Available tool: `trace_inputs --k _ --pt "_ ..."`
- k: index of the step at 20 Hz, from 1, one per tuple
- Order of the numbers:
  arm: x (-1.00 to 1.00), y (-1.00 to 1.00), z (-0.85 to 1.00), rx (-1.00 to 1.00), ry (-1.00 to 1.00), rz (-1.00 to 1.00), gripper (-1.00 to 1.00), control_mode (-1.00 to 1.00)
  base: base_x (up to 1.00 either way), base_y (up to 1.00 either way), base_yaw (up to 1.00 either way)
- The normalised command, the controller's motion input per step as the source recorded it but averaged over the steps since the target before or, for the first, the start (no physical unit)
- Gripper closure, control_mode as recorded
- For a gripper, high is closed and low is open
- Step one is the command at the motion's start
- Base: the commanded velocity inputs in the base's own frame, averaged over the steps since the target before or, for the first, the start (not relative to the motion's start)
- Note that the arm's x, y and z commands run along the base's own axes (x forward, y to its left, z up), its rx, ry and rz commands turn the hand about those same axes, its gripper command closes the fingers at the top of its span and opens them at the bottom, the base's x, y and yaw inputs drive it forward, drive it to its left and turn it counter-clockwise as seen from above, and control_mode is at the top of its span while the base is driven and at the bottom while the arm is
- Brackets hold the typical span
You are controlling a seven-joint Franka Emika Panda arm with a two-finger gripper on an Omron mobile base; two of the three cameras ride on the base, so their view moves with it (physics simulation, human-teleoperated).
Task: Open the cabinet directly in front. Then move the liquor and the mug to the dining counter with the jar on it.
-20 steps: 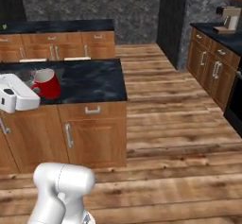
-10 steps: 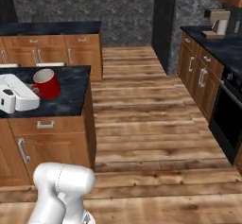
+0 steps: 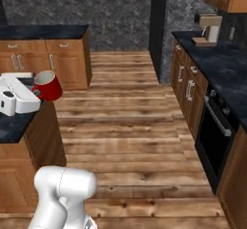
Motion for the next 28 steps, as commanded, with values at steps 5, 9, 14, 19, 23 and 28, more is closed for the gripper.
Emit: trace_inputs --k 5,9,14,19,23,28 --pt "0.0 0.0 0.0 0.0 0.0 0.0 1.0 1.0 0.98 -0.98 0.15" --pt "0.0 0.0 0.0 0.0 0.0 0.0 1.0 1.0 1.0 -0.43 0.33" --pt "0.0 0.0 0.0 0.0 0.0 0.0 1.0 1.0 1.0 -0.03 0.31" --pt "0.0 0.0 0.0 0.0 0.0 0.0 1.0 1.0 1.0 -0.16 0.25" --pt "0.0 0.0 0.0 0.0 0.0 0.0 1.0 1.0 1.0 -0.45 0.17" --pt "0.0 0.0 0.0 0.0 0.0 0.0 1.0 1.0 1.0 -0.55 0.05"
